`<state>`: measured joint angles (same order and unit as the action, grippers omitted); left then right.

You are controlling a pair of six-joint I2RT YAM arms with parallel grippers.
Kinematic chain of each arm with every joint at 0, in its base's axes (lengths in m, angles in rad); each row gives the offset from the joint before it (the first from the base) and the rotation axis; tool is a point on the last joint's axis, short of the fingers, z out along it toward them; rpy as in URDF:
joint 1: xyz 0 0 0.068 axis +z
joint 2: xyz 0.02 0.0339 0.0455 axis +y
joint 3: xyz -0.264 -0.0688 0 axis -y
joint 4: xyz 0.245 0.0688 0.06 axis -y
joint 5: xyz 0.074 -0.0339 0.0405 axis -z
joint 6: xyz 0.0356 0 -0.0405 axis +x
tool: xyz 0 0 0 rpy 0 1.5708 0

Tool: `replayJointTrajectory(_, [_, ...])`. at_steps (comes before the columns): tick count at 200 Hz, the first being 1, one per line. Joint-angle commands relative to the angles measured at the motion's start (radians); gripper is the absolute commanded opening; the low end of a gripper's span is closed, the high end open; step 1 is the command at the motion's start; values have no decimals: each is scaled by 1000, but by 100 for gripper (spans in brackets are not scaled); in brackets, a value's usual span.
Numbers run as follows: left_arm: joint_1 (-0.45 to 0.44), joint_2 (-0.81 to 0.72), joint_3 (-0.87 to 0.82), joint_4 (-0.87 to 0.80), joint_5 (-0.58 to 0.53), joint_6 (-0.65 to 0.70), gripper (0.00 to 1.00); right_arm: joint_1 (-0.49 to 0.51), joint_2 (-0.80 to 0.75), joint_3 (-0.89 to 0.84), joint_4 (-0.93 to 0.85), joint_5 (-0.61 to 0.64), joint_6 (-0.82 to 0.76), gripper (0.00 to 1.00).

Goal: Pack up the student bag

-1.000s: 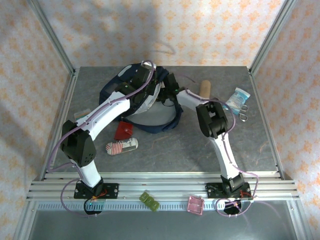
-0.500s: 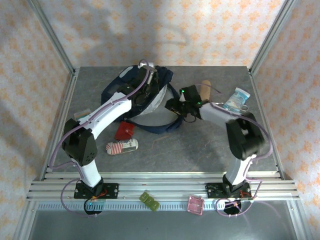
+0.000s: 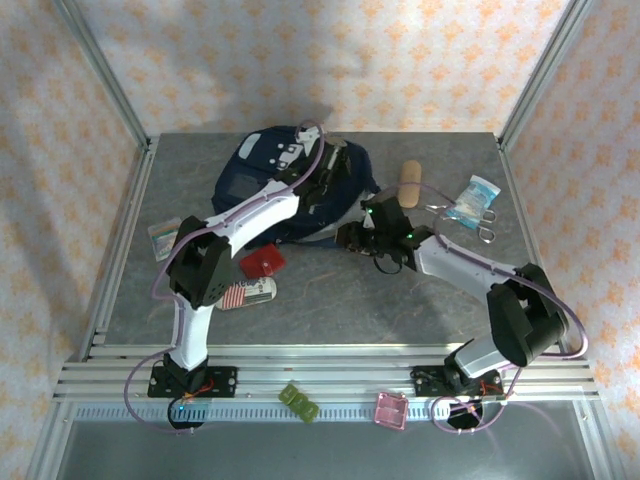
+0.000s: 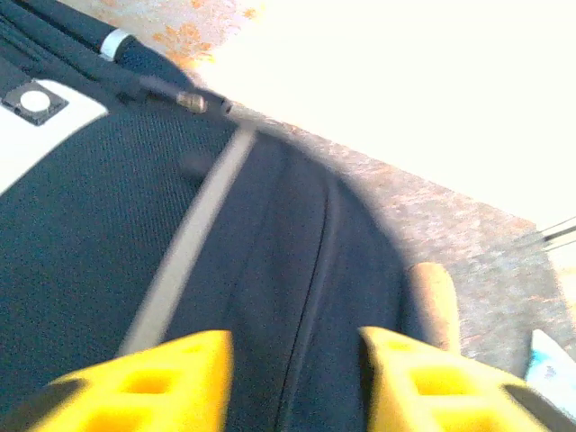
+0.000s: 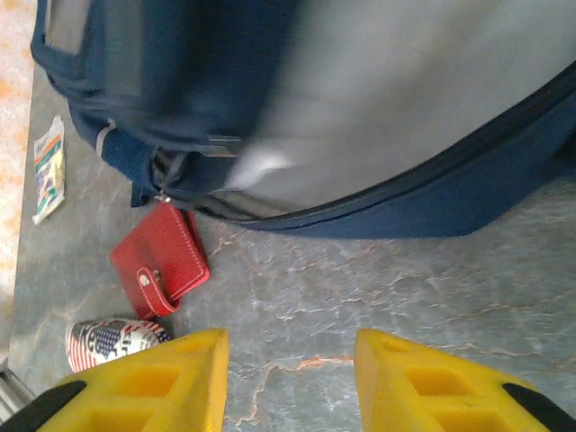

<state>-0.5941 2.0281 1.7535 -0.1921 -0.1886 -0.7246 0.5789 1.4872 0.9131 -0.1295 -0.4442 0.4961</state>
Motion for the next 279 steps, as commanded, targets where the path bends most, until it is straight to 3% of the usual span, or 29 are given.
replayJointTrajectory(1, [4,-111,-39,70,43,-9,57,30,44,-13,62,4,-7,42])
replayJointTrajectory(28, [32,-349,-369,170,58,7,61,59,83,-8,98,-10,-4,43])
replayJointTrajectory(53, [114,-538,-690,228,65,-15,69,73,104,9,105,-6,1,43])
replayJointTrajectory(82, [229,-627,-920,244,104,-13,71,80,114,23,118,-11,2,44])
replayJointTrajectory(126, [315,-531,-1043,340,157,-63,72,82,108,26,128,-2,10,46])
replayJointTrajectory(187, [329,-335,-961,387,145,-90,71,81,101,9,129,-3,12,46])
replayJointTrajectory(206, [339,-279,-917,397,174,-83,59,85,110,4,142,-18,15,45])
replayJointTrajectory(240, [354,-244,-851,372,271,-68,1,115,149,1,166,-19,13,43])
replayJointTrajectory(279, [353,-353,-869,356,337,-74,0,124,231,18,229,-20,35,42])
